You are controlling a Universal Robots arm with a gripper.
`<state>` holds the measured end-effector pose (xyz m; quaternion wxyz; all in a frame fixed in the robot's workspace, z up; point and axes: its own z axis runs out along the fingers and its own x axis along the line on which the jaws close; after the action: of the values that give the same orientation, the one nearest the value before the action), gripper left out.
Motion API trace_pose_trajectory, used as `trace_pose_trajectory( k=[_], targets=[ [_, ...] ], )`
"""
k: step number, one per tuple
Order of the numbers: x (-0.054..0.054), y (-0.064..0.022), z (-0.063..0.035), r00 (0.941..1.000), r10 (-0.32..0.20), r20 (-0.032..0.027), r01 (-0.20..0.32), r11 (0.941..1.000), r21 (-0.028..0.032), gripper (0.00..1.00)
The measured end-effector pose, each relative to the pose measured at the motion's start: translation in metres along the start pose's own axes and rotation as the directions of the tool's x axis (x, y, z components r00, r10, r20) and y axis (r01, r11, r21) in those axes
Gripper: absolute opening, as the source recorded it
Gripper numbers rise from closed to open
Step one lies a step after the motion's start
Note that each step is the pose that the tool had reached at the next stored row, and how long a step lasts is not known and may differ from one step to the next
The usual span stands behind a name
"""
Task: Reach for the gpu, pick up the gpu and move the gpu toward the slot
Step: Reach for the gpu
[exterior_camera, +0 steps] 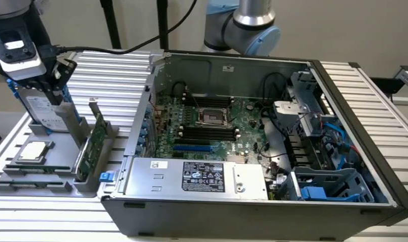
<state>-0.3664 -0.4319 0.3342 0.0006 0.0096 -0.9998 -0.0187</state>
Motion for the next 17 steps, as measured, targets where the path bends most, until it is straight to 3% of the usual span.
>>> trace_pose_trajectory(
  k=[9,17],
  targets=[
    [-0.026,-0.0190,0.0038,1.0000,0.000,0.0000,0.000,1.0000,0.0008,0.11],
    [-0.038,-0.0327,0.0081,1.0000,0.000,-0.0004,0.000,1.0000,0.0030,0.11]
  ],
)
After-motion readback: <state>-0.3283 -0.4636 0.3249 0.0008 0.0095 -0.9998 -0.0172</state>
